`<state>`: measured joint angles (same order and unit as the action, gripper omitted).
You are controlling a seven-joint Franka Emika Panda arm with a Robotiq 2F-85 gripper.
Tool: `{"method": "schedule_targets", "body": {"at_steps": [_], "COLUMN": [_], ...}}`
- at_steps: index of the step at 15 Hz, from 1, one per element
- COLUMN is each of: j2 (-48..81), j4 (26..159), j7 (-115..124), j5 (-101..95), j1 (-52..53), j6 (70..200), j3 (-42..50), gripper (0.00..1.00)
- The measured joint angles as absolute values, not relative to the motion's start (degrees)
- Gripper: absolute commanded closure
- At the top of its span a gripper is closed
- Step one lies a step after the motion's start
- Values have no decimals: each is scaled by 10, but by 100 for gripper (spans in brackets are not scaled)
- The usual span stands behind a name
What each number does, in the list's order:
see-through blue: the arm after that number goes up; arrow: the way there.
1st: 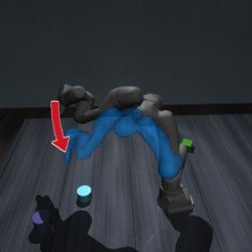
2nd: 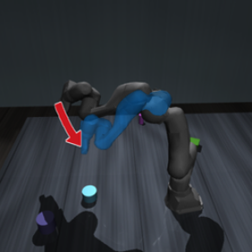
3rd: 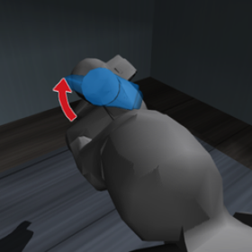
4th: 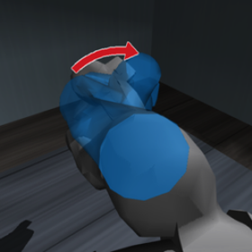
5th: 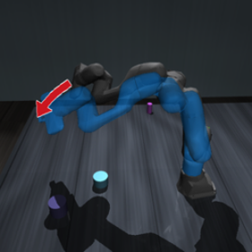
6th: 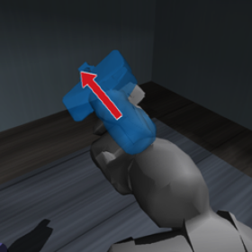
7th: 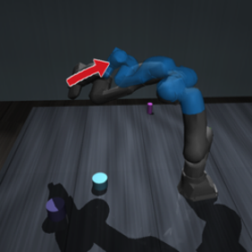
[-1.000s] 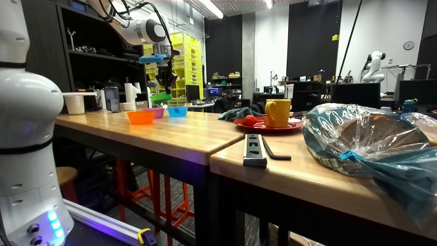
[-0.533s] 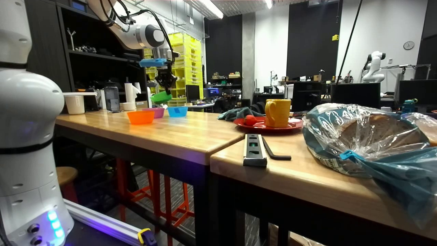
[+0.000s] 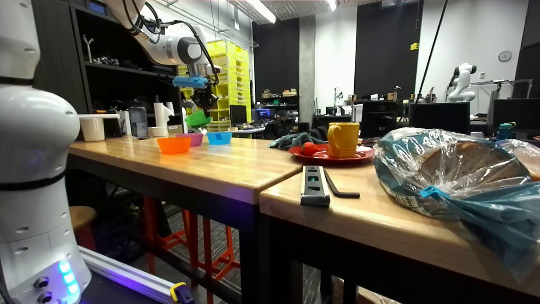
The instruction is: Pour some of the contents of the green bowl into the purple bowl
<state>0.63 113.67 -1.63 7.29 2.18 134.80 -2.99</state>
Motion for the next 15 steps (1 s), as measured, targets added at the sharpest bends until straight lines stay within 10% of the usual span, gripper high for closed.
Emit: {"method": "schedule_targets", "body": {"at_steps": [15], "j2": [-19], "j4": [1216], "j7": [-216], "j5": [281], "j1": [24], "j6": [1483], "j3": [-35], "gripper": [99]}}
